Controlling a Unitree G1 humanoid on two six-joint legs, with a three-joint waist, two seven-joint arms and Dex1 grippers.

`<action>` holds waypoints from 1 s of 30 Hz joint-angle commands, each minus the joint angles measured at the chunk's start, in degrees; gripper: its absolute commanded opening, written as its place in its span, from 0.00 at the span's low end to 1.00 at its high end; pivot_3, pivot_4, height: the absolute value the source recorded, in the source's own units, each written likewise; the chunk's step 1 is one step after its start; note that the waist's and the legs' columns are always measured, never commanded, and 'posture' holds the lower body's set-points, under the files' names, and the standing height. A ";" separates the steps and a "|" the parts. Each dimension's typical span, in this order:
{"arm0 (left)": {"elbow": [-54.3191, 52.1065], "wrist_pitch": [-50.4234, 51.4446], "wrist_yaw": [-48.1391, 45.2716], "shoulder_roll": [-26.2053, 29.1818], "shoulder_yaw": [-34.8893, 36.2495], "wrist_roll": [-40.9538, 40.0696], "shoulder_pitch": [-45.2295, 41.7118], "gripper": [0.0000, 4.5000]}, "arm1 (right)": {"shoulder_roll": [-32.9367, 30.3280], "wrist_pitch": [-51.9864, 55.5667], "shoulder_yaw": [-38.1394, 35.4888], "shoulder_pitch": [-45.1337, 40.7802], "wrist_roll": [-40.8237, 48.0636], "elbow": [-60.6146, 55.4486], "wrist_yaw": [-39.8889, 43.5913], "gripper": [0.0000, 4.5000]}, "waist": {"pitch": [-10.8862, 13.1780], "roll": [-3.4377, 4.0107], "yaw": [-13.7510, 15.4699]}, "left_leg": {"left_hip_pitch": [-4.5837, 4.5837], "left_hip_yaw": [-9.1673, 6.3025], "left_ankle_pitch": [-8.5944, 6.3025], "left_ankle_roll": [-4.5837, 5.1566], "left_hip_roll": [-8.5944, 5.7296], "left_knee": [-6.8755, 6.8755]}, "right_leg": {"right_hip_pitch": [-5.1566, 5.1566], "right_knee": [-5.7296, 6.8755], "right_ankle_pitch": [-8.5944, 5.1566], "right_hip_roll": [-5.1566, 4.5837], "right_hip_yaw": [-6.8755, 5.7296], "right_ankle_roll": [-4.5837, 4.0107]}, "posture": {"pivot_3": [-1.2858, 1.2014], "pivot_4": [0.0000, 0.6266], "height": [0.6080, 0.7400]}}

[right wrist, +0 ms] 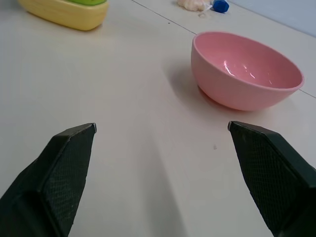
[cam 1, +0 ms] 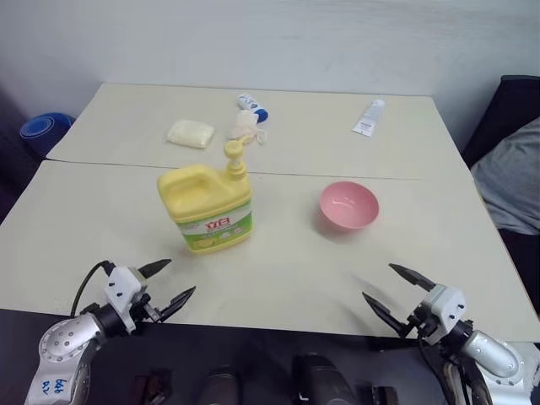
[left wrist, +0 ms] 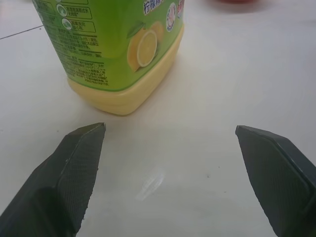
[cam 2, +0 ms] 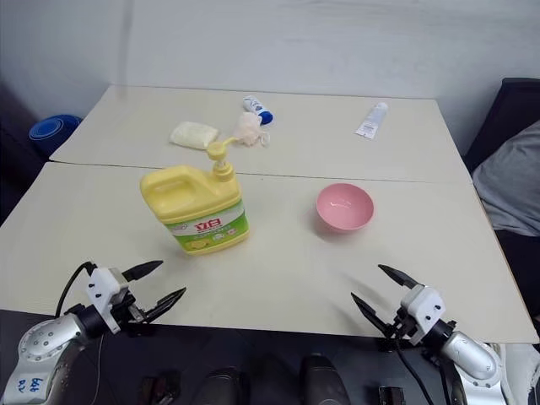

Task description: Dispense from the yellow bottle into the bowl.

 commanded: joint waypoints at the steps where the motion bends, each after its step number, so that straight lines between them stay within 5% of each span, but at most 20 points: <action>1: -2.56 1.00 1.17 1.17 1.96 -0.65 -0.73 0.99 | -0.82 -0.73 0.01 -0.19 0.70 -0.08 0.77 1.00 | 0.00 0.00 0.00 | 0.00 0.00 0.00 0.00 0.00 0.00 | 0.00 0.01 0.00 0.00 0.00 0.00 | 0.52 0.24 1.00; 7: -12.72 17.46 -6.96 7.14 6.55 -19.72 -0.69 0.99 | -5.78 16.54 1.96 -11.04 5.23 -7.99 0.73 1.00 | 0.04 -0.02 -0.88 | 0.01 0.01 0.02 -0.03 0.02 0.09 | -0.01 0.12 0.03 -0.02 0.05 -0.05 | 0.52 0.24 1.00; 13: -14.95 21.97 -9.68 9.65 4.38 -22.01 -4.72 0.99 | -9.00 34.17 12.21 -28.19 -2.87 -4.48 -1.29 1.00 | 0.04 0.10 -1.02 | -0.04 -0.20 0.08 -0.11 0.02 0.00 | -0.07 0.14 -0.02 0.01 -0.13 -0.15 | 0.52 0.24 1.00; 22: -15.13 24.83 -11.44 9.02 2.21 -22.31 -7.48 0.99 | -2.57 38.18 20.35 -46.67 -13.54 16.89 -6.82 1.00 | 0.04 0.10 -1.40 | -0.30 -0.13 0.26 -0.39 -0.02 0.05 | -0.21 -0.03 -0.01 0.04 -0.12 -0.13 | 0.52 0.24 1.00; 25: -15.50 25.00 -11.62 8.81 2.76 -22.37 -6.86 1.00 | 0.00 38.67 20.91 -49.95 -14.55 20.25 -7.61 0.86 | 0.04 0.10 -1.57 | -0.51 -0.11 0.26 -0.38 -0.01 0.05 | -0.34 0.01 0.01 0.05 -0.13 -0.10 | 0.52 0.24 1.00; 30: -15.55 25.21 -11.66 9.01 4.93 -23.32 -6.30 1.00 | 0.83 38.67 21.43 -50.59 -14.78 18.83 -5.71 0.48 | 0.03 0.10 -1.73 | -1.22 -0.08 0.27 -0.37 0.01 0.50 | -1.15 0.47 0.04 0.05 -0.11 -0.04 | 0.52 0.24 1.00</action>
